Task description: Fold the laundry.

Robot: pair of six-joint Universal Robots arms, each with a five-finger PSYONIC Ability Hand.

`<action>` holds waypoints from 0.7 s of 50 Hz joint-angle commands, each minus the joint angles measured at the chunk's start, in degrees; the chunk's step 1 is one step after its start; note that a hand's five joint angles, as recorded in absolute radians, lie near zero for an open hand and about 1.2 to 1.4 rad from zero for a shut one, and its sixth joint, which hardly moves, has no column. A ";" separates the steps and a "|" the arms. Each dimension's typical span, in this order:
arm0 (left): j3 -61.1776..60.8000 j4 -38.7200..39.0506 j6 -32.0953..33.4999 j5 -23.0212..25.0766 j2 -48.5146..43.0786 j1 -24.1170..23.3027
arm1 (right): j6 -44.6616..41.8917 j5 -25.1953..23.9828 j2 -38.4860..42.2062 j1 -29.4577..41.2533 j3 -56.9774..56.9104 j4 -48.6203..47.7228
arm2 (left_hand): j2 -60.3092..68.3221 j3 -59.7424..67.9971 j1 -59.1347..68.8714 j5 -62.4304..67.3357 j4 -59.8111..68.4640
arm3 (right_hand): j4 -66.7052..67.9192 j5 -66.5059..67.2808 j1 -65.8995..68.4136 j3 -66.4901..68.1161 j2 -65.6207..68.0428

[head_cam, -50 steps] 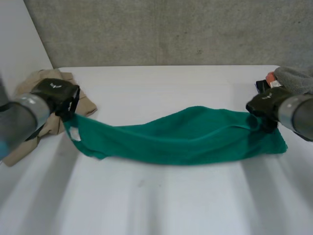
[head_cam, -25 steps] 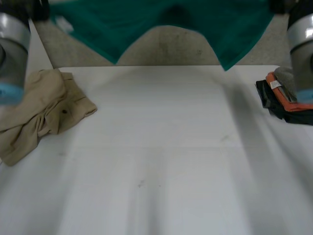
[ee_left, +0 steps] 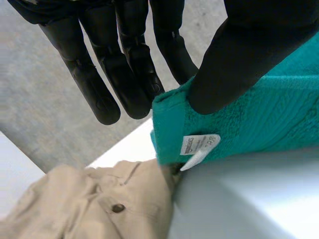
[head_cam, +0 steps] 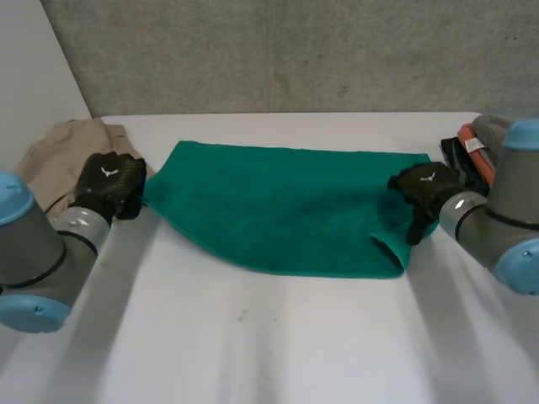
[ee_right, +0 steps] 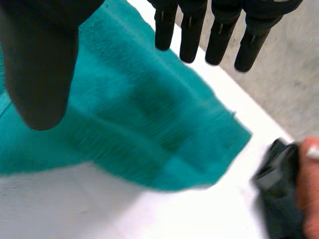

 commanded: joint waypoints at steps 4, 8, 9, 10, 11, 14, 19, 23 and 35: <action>-0.80 -0.78 -1.61 1.23 4.80 1.76 | -31.85 -11.62 -3.03 -0.48 -0.76 6.04 | 11.34 11.66 14.52 12.61 11.08 | -4.02 -2.88 -4.73 -4.57 -5.22; -0.80 -1.13 -2.49 1.15 4.80 1.68 | -41.03 -14.90 0.40 -1.54 -3.57 13.07 | 11.34 11.66 14.52 12.61 11.08 | -2.84 -1.70 -3.56 -3.39 -4.04; -0.89 -1.22 -2.58 1.15 4.80 1.59 | -41.74 -14.91 1.19 -1.63 -4.36 14.57 | 11.34 11.66 14.52 12.61 11.08 | -2.51 -1.36 -3.22 -3.06 -3.70; -0.89 -1.30 -2.67 1.15 4.71 1.50 | -42.44 -14.82 2.07 -1.72 -5.24 16.24 | 11.34 11.66 14.52 12.61 11.08 | -1.67 -0.53 -2.38 -2.22 -2.87; -0.89 -1.48 -2.85 1.06 4.71 1.41 | -43.41 -14.73 3.99 -1.72 -6.55 19.82 | 11.34 11.66 14.52 12.61 11.08 | 0.50 1.64 -0.21 -0.05 -0.69; -0.98 -1.57 -3.11 1.06 4.63 1.41 | -44.21 -14.91 5.85 -2.07 -7.97 24.07 | 11.34 11.66 14.52 12.61 11.08 | 3.88 5.02 3.16 3.33 2.68; -1.24 -1.74 -3.46 0.89 4.71 1.41 | -44.12 -15.52 7.52 -2.77 -8.06 25.58 | 11.34 11.66 14.52 12.61 11.08 | 8.93 10.08 8.22 8.39 7.74; -1.24 -1.83 -3.55 0.80 4.71 1.50 | -43.86 -15.96 8.49 -2.86 -7.01 22.15 | 11.34 11.66 14.52 12.61 11.08 | 12.78 13.92 12.06 12.23 11.58; -2.47 -8.77 -3.64 -0.34 10.42 2.91 | -26.20 -14.02 -3.44 -3.91 -0.24 3.87 | 11.34 11.66 14.52 12.61 11.08 | 61.78 62.92 61.06 61.23 60.58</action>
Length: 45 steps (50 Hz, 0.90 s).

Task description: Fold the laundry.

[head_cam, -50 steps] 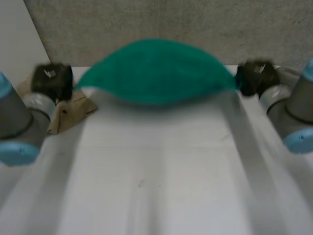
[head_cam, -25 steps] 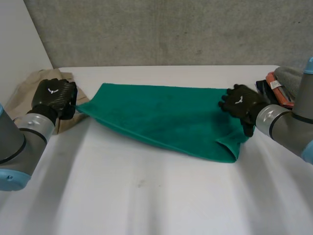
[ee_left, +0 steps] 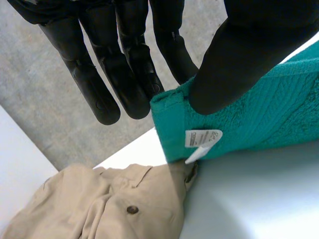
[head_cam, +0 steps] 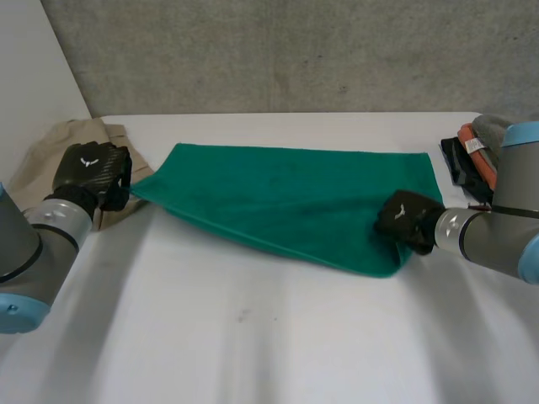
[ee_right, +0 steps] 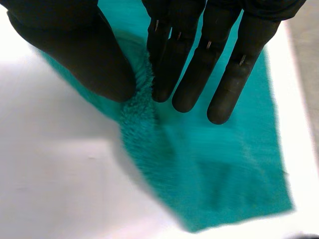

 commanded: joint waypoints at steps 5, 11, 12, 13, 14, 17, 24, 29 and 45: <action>-1.36 -8.26 -0.40 -0.04 10.26 2.07 | 12.83 -0.72 -15.12 -3.68 9.84 -9.61 | 11.34 11.66 14.52 12.61 11.09 | 11.90 11.61 43.32 12.35 12.70; -1.71 -8.79 -0.76 1.63 11.15 0.76 | 12.49 -2.31 -11.97 -3.50 11.35 -9.71 | 11.34 11.66 14.52 12.61 11.09 | 11.90 11.61 43.32 12.35 12.70; -1.54 -8.79 -0.75 1.72 10.80 0.49 | 12.22 -2.40 -11.44 -3.50 11.34 -9.44 | 11.34 11.66 14.52 12.61 11.09 | 11.90 11.61 43.32 12.35 12.70; -1.45 -8.97 -0.75 1.72 10.36 0.32 | 12.05 -2.31 -10.91 -3.50 11.34 -9.09 | 11.34 11.66 14.52 12.61 11.09 | 11.90 11.61 43.32 12.35 12.70; -1.36 -9.06 -0.84 1.72 9.92 0.23 | 11.87 -2.31 -10.38 -3.42 11.26 -8.83 | 11.34 11.66 14.52 12.61 11.09 | 11.90 11.61 43.32 12.35 12.70; -1.10 -9.06 -0.84 1.37 8.25 -0.13 | 11.34 -2.05 -8.71 -3.07 10.99 -7.34 | 11.34 11.66 14.52 12.61 11.09 | 11.90 11.61 43.32 12.35 12.70; -0.92 -9.06 -0.93 0.58 6.05 -0.13 | 13.10 -5.29 -9.14 -2.36 12.66 -9.61 | 11.34 11.66 14.52 12.61 11.09 | -21.24 -21.53 10.18 -20.79 -20.45; -0.92 -9.06 -1.02 0.49 6.05 0.14 | 11.44 -7.05 -9.41 -1.39 13.72 -11.90 | 11.34 11.66 14.52 12.61 11.09 | -27.81 -28.10 3.61 -27.36 -27.01; -0.74 -9.41 -1.37 0.58 6.31 0.93 | 4.39 -4.60 -0.71 -1.04 7.39 -10.67 | 11.34 11.66 14.52 12.61 11.09 | 11.66 11.37 43.08 12.10 12.45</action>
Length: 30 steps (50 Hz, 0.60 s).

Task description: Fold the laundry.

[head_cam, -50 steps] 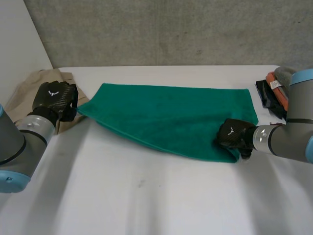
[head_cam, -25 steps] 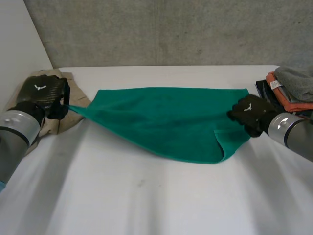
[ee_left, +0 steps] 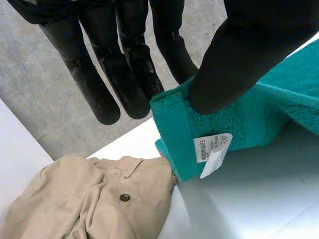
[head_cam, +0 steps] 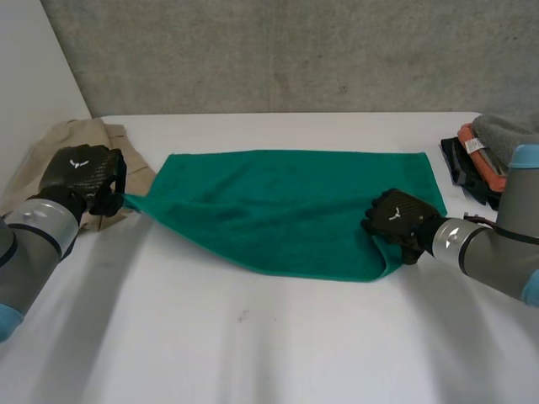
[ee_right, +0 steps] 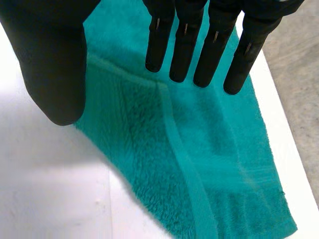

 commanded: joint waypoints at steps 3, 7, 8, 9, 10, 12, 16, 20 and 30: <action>-0.15 -1.19 -0.54 0.03 0.26 0.98 | 3.34 1.44 1.67 -0.37 -1.94 -1.92 | 11.34 11.66 14.52 12.61 11.08 | 45.97 47.01 45.58 45.97 45.64; -0.68 -3.56 -0.89 0.03 1.92 1.51 | 5.99 1.96 -1.83 -0.89 -0.01 -2.10 | 11.34 11.66 14.52 12.61 11.08 | 45.97 47.01 45.58 45.97 45.64; -0.85 -4.27 -0.89 0.03 2.54 1.60 | 6.08 2.23 -3.07 -1.24 0.61 -1.67 | 11.34 11.66 14.52 12.61 11.08 | 45.97 47.01 45.58 45.97 45.64; -1.03 -5.23 -0.89 0.03 3.33 1.78 | 6.08 2.49 -4.39 -1.68 1.31 -0.88 | 11.34 11.66 14.52 12.61 11.08 | 45.97 47.01 45.58 45.97 45.64; -1.38 -6.29 -0.72 0.20 4.04 1.87 | 6.08 2.84 -5.79 -2.12 2.27 0.26 | 11.34 11.66 14.52 12.61 11.08 | 45.97 47.01 45.58 45.97 45.64; -2.26 -9.80 -0.54 0.47 6.58 2.30 | 5.03 4.07 -10.19 -3.35 4.65 4.56 | 11.34 11.66 14.52 12.61 11.08 | 45.97 47.01 45.58 45.97 45.64; -3.40 -16.31 0.69 1.17 10.45 3.09 | 0.73 5.57 -15.82 -6.51 7.82 12.13 | 11.34 11.66 14.52 12.61 11.08 | 45.97 47.01 45.58 45.97 45.64; -4.63 -19.92 2.27 3.01 12.30 4.59 | -1.22 3.99 -16.09 -6.26 8.17 11.97 | 11.34 11.66 14.52 12.61 11.08 | 27.71 28.75 27.32 27.72 27.39; -1.74 -15.09 3.33 3.72 8.27 3.89 | 1.34 -3.31 -7.22 -2.22 4.49 0.18 | 11.34 11.66 14.52 12.61 11.08 | 2.05 3.09 1.66 2.06 1.73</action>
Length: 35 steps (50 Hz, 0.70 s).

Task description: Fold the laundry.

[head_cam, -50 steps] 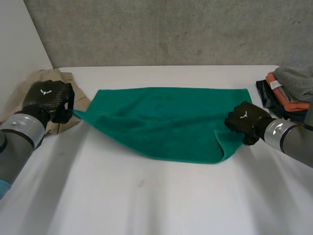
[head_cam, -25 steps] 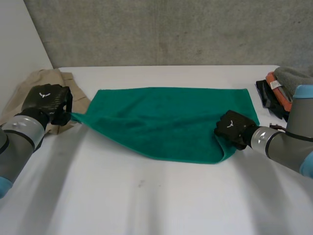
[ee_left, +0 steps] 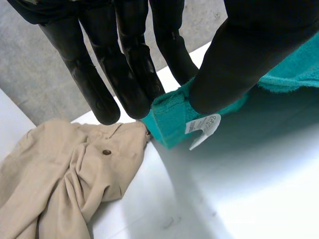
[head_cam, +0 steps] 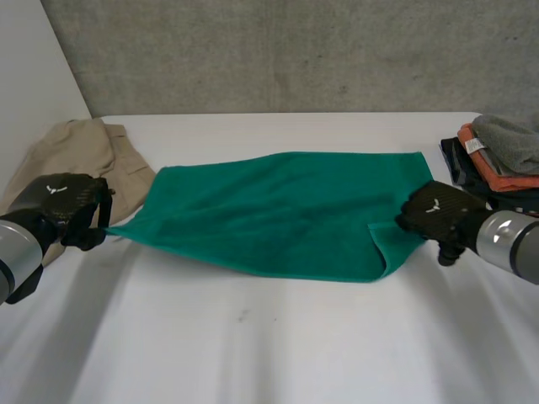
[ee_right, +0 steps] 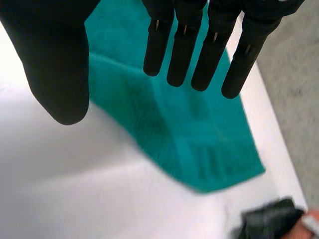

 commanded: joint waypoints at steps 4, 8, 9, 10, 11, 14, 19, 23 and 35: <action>4.09 4.26 -0.25 -2.32 -4.81 -1.64 | 0.40 -4.43 11.07 3.73 -7.96 -3.69 | 11.33 11.66 14.52 12.61 11.08 | -0.22 1.05 -0.84 -0.29 -0.80; 6.11 4.79 -0.25 -3.38 -6.30 -2.35 | -1.53 -4.52 14.41 4.17 -11.30 -0.96 | 11.33 11.66 14.52 12.61 11.08 | -0.06 1.22 -0.68 -0.12 -0.64; 6.38 4.87 -0.25 -3.55 -6.57 -2.44 | -1.97 -4.52 14.94 4.26 -11.74 -0.61 | 11.33 11.66 14.52 12.61 11.08 | 0.11 1.39 -0.51 0.05 -0.47; 6.90 4.88 -0.34 -3.82 -6.92 -2.61 | -2.58 -4.35 16.07 4.35 -12.61 -0.08 | 11.33 11.66 14.52 12.61 11.08 | 0.11 1.39 -0.51 0.05 -0.47; 7.08 4.79 -0.34 -3.91 -7.09 -2.70 | -2.85 -4.17 16.52 4.44 -13.06 0.01 | 11.33 11.66 14.52 12.61 11.08 | 0.11 1.39 -0.51 0.05 -0.47; 7.70 4.96 -0.25 -4.00 -7.45 -3.14 | -3.38 -3.21 17.84 4.52 -14.29 -0.08 | 11.33 11.66 14.52 12.61 11.08 | 0.45 1.73 -0.17 0.39 -0.13; 8.40 5.05 -0.34 -4.00 -7.45 -3.40 | -2.77 -2.50 18.72 4.52 -15.34 -1.39 | 11.33 11.66 14.52 12.61 11.08 | 34.48 35.76 33.86 34.42 33.90; 8.32 4.88 -0.42 -4.08 -7.27 -3.32 | -0.40 -1.71 18.20 4.35 -15.35 -2.54 | 11.33 11.66 14.52 12.61 11.08 | 45.22 46.49 44.60 45.15 44.64; 3.58 -3.28 0.89 -3.47 -2.01 -0.86 | -3.45 4.78 -0.06 -3.19 -4.99 13.75 | 11.33 11.66 14.52 12.61 11.08 | 45.22 46.49 44.60 45.15 44.64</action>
